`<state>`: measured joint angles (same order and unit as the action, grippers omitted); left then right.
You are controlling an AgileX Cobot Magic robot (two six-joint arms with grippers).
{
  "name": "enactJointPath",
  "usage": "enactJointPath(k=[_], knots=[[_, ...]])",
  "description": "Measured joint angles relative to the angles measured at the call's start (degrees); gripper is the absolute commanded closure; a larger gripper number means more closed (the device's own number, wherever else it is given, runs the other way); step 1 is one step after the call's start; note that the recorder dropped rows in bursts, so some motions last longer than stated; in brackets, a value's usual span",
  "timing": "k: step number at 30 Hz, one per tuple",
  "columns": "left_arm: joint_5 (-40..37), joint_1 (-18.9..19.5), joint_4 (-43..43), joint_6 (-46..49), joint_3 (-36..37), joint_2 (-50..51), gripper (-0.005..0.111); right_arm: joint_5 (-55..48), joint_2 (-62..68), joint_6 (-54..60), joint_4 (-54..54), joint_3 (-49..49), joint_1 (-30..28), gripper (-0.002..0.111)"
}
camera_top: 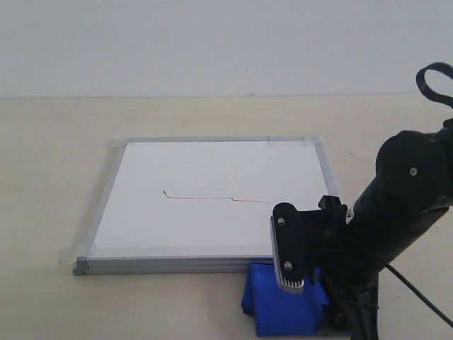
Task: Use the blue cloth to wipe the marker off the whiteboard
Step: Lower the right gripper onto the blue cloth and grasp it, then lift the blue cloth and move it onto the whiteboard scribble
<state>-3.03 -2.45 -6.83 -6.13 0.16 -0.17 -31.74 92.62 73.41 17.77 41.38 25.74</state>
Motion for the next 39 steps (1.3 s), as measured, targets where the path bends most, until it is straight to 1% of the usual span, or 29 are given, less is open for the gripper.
enactJointPath(k=[5,19,20,21,22,25,27,28,31,33,35,39], knots=[[0.00,0.00,0.00,0.00,0.00,0.00,0.102,2.19,1.37,0.00,0.12,-0.25,0.00,0.031],[0.00,0.00,0.00,0.00,0.00,0.00,0.102,4.12,7.41,-0.12,0.61,-0.03,0.00,0.033],[0.00,0.00,0.00,0.00,0.00,0.00,0.102,4.01,7.66,-0.22,0.61,0.19,0.00,0.036],[0.00,0.00,0.00,0.00,0.00,0.00,0.102,3.90,7.83,-0.44,0.61,0.31,0.00,0.042],[0.00,0.00,0.00,0.00,0.00,0.00,0.102,3.87,8.09,-0.75,0.71,0.40,0.00,0.051],[0.00,0.00,0.00,0.00,0.00,0.00,0.102,3.97,8.63,-1.56,0.71,1.00,0.00,0.081],[0.00,0.00,0.00,0.00,0.00,0.00,0.102,4.48,8.86,-1.97,0.59,1.52,0.00,0.105],[0.00,0.00,0.00,0.00,0.00,0.00,0.102,4.89,9.06,-2.43,0.29,1.76,-0.10,0.108],[0.00,0.00,0.00,0.00,0.00,0.00,0.102,3.29,9.53,-4.55,-0.47,3.10,-0.10,0.108],[0.00,0.00,0.00,0.00,0.00,0.00,0.102,0.21,10.02,-5.18,-0.89,4.60,-0.10,0.108],[0.00,0.00,0.00,0.00,0.00,0.00,0.102,-4.17,10.26,-6.24,-0.71,6.91,-0.22,0.108],[0.00,0.00,0.00,0.00,0.00,0.00,0.102,-17.47,10.53,-10.36,2.41,10.64,-0.01,0.108]])
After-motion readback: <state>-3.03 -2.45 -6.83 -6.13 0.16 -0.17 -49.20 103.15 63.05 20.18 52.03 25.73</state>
